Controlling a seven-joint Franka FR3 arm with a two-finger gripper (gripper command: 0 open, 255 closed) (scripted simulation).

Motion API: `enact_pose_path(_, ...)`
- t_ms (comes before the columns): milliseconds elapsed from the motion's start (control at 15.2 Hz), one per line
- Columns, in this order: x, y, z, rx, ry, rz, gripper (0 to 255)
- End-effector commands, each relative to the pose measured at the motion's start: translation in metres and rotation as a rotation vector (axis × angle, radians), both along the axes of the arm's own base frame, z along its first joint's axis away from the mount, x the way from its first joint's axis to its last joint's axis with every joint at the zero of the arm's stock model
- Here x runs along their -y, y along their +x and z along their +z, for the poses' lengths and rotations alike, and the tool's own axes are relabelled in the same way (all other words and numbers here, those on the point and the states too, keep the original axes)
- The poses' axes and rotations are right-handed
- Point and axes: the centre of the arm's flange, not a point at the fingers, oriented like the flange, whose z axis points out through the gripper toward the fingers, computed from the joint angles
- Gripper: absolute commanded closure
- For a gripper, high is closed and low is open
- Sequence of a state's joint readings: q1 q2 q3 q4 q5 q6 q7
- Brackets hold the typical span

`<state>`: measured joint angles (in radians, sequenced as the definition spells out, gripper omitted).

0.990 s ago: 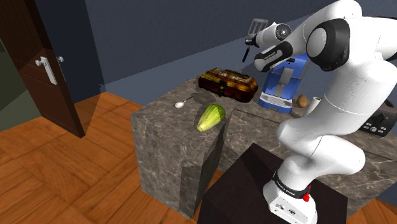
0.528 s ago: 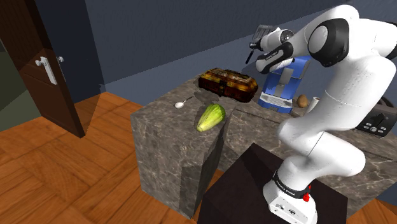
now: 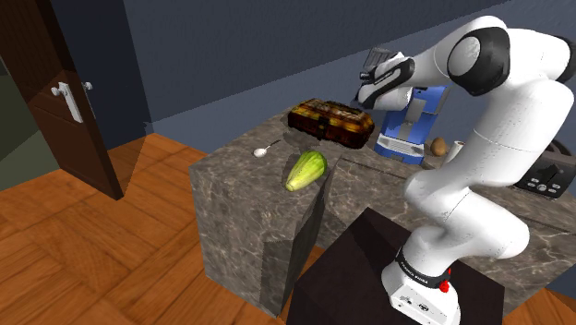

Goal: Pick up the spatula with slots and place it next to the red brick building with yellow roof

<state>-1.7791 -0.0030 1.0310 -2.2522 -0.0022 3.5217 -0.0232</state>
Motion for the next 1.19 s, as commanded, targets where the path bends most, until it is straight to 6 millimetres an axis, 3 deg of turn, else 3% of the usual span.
enact_pose_path(0,0.0,-0.001,-0.011,-0.001,-0.001,-0.002,255)
enact_pose_path(1122,0.0,-0.001,-0.101,-0.001,-0.001,-0.002,255)
